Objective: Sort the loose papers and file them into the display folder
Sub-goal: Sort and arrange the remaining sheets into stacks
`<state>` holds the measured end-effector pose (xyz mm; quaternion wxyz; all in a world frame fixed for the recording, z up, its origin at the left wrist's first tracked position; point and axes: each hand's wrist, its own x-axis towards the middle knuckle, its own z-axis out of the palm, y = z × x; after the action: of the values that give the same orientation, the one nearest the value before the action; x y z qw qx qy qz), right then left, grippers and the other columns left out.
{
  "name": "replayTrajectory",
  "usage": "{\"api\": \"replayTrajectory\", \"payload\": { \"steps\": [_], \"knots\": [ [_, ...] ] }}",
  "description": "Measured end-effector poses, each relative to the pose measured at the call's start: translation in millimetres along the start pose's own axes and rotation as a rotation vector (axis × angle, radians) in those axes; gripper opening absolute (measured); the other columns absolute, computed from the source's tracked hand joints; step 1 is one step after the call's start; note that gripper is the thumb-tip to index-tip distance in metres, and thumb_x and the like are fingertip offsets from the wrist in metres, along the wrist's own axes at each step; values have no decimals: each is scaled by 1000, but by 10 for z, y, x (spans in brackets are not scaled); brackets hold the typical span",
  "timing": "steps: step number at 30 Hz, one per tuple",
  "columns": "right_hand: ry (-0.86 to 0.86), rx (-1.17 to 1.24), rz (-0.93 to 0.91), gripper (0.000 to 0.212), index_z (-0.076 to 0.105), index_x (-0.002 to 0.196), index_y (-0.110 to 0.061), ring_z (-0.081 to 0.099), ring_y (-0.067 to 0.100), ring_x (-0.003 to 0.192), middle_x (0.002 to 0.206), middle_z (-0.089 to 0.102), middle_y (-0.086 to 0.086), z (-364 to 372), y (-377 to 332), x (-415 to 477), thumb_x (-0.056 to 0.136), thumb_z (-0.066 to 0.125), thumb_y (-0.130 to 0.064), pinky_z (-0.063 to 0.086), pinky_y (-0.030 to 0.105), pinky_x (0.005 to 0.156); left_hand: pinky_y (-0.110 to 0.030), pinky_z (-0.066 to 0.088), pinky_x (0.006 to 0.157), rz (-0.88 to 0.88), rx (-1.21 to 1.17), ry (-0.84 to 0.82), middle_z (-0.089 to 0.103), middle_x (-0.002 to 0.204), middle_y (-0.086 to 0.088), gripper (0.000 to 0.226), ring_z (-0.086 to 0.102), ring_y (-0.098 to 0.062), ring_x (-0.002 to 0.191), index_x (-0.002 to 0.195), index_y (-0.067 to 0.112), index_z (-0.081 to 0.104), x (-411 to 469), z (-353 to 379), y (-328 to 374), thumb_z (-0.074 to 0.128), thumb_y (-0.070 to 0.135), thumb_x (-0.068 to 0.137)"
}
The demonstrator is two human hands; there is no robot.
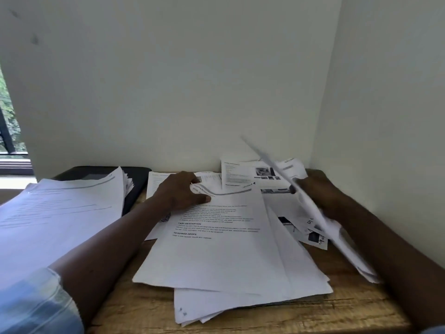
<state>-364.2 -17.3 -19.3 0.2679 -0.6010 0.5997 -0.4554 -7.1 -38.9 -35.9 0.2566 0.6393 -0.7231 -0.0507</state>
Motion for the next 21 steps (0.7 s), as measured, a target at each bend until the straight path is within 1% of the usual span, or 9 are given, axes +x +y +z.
{"api": "replayTrajectory", "payload": {
  "steps": [3, 5, 7, 9, 11, 14, 17, 19, 21],
  "knots": [
    [-57, -211, -111, 46, 73, 104, -17, 69, 31, 104, 107, 75, 7, 160, -11, -21, 74, 56, -48, 56, 50, 92, -31, 40, 79, 5, -85, 116, 70, 111, 2, 46, 64, -22, 106, 102, 25, 67, 4, -30, 34, 79, 60, 74],
    [-47, -412, -175, 57, 67, 124, -19, 60, 31, 122, 128, 68, 9, 313, -48, -125, 81, 52, -53, 47, 45, 104, -30, 40, 79, -18, -149, 87, 71, 112, 1, 50, 64, -23, 108, 98, 25, 66, 19, -109, 85, 70, 69, 76],
    [-48, -561, -191, 53, 55, 142, -18, 51, 32, 134, 144, 58, 12, 420, -44, -206, 96, 54, -45, 41, 41, 109, -32, 43, 88, -79, -138, 58, 68, 124, -2, 64, 61, -26, 119, 112, 19, 69, 39, -251, 89, 61, 77, 85],
    [-12, -696, -226, 42, 54, 137, -20, 53, 33, 130, 140, 59, 11, 489, 3, -184, 100, 50, -40, 43, 41, 103, -36, 43, 102, -188, -85, 101, 62, 139, -8, 77, 55, -31, 131, 131, 14, 63, 78, -399, -8, 55, 78, 88],
    [-11, -817, -276, 30, 54, 122, -21, 57, 32, 119, 126, 64, 8, 551, 1, -189, 99, 47, -40, 45, 39, 92, -38, 40, 110, -308, -60, 118, 53, 148, -13, 84, 48, -33, 138, 141, 11, 54, 118, -457, -203, 60, 75, 87],
    [-11, -916, -317, 29, 51, 121, -23, 58, 30, 116, 122, 64, 4, 595, -21, -205, 100, 44, -41, 44, 38, 87, -39, 41, 114, -437, -325, 158, 43, 154, -17, 89, 45, -33, 140, 147, 10, 47, 127, -409, -351, 79, 61, 81],
    [-12, -959, -337, 33, 49, 127, -23, 58, 28, 118, 124, 62, 3, 621, -50, -232, 101, 42, -42, 45, 38, 91, -39, 53, 91, -485, -773, 285, 50, 144, -18, 84, 58, -34, 123, 148, 6, 44, 146, -408, -316, 89, 29, 80],
    [-22, -963, -345, 33, 48, 127, -23, 58, 28, 118, 123, 62, 3, 634, -45, -220, 101, 41, -42, 45, 38, 90, -35, 53, 72, -499, -901, 284, 57, 133, -22, 84, 64, -32, 104, 148, 5, 42, 138, -425, -293, 89, 14, 79],
    [-14, -964, -356, 31, 49, 124, -23, 59, 28, 115, 120, 63, 3, 637, -45, -217, 101, 41, -42, 45, 38, 86, -32, 51, 64, -494, -913, 228, 63, 125, -29, 74, 66, -31, 92, 141, 1, 50, 125, -414, -294, 88, 5, 77]
  ]
}}
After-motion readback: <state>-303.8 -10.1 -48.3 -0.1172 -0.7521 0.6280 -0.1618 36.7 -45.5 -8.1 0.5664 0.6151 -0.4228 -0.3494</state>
